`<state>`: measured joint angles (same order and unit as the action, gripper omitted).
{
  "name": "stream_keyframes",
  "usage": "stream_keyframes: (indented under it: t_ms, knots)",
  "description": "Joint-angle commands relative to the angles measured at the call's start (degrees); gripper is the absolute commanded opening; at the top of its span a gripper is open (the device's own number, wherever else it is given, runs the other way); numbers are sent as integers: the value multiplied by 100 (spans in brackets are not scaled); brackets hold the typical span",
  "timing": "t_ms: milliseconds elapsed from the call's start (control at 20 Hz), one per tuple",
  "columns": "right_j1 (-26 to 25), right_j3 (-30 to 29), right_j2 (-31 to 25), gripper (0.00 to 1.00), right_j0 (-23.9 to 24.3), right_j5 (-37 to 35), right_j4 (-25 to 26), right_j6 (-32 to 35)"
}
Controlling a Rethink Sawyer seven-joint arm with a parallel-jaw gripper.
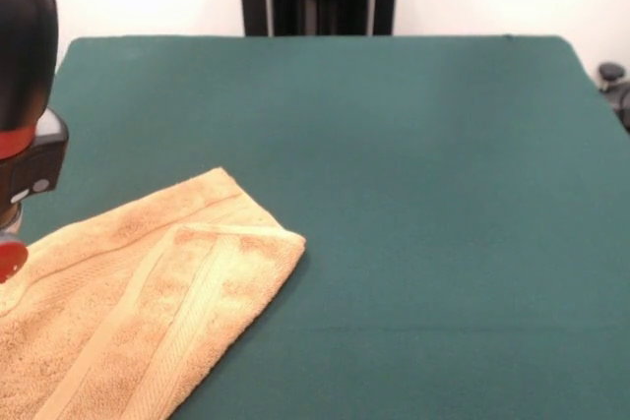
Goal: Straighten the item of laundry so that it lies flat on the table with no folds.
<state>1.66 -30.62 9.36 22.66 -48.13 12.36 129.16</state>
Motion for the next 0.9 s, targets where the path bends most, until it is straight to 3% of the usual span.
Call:
stream_keyframes:
  t_ms: [50,900]
  knots:
    - [100,-1170,-506,100,-289,-800,-55,-1045]
    - [113,-1555,-665,100,-324,-613,-343,-147]
